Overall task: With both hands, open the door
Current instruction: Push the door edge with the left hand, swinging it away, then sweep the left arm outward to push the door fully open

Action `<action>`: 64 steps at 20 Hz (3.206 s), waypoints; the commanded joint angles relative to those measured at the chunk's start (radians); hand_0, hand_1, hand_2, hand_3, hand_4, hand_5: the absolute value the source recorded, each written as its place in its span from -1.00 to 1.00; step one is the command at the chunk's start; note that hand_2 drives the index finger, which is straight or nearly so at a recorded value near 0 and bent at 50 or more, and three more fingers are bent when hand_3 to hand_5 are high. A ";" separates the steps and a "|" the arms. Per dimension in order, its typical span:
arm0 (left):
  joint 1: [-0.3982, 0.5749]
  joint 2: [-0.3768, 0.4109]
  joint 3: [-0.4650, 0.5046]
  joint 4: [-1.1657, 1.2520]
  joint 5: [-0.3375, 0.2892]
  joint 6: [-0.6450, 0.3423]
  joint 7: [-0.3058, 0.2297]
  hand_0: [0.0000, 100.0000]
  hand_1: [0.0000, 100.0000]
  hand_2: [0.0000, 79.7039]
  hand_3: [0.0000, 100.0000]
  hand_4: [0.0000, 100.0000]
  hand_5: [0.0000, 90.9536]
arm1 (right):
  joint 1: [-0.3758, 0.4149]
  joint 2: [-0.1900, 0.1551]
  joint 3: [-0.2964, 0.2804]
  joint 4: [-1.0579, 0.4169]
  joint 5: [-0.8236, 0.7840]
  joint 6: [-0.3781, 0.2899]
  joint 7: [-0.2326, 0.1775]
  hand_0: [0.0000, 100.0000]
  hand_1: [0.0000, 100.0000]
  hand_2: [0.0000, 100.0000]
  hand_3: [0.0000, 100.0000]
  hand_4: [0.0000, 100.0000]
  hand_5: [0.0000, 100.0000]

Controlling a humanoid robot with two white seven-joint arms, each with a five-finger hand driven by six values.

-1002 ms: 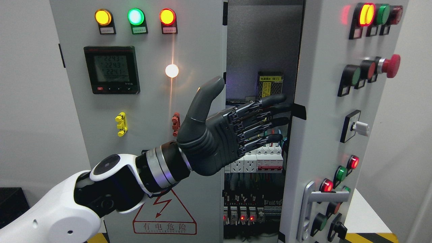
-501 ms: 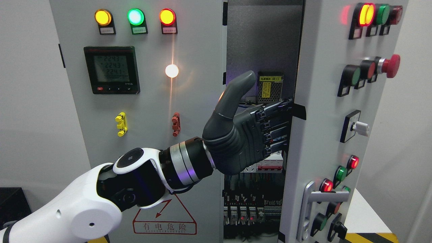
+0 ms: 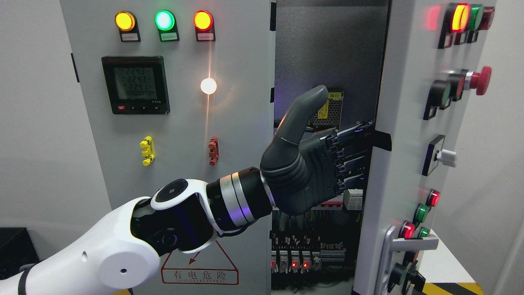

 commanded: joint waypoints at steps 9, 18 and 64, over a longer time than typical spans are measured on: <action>-0.044 -0.125 -0.088 0.010 0.007 0.000 -0.004 -1.00 -1.00 -1.00 -1.00 -1.00 -1.00 | 0.000 0.000 0.000 0.000 0.000 0.000 0.000 -1.00 -1.00 -1.00 -1.00 -1.00 -1.00; -0.056 -0.208 -0.095 0.054 -0.004 0.001 -0.004 -1.00 -1.00 -1.00 -1.00 -1.00 -1.00 | 0.000 0.000 0.000 0.000 0.000 0.000 0.000 -1.00 -1.00 -1.00 -1.00 -1.00 -1.00; -0.177 -0.616 -0.152 0.439 -0.010 0.027 -0.003 -1.00 -1.00 -1.00 -1.00 -1.00 -1.00 | 0.000 0.000 0.000 0.000 0.000 -0.001 0.000 -1.00 -1.00 -1.00 -1.00 -1.00 -1.00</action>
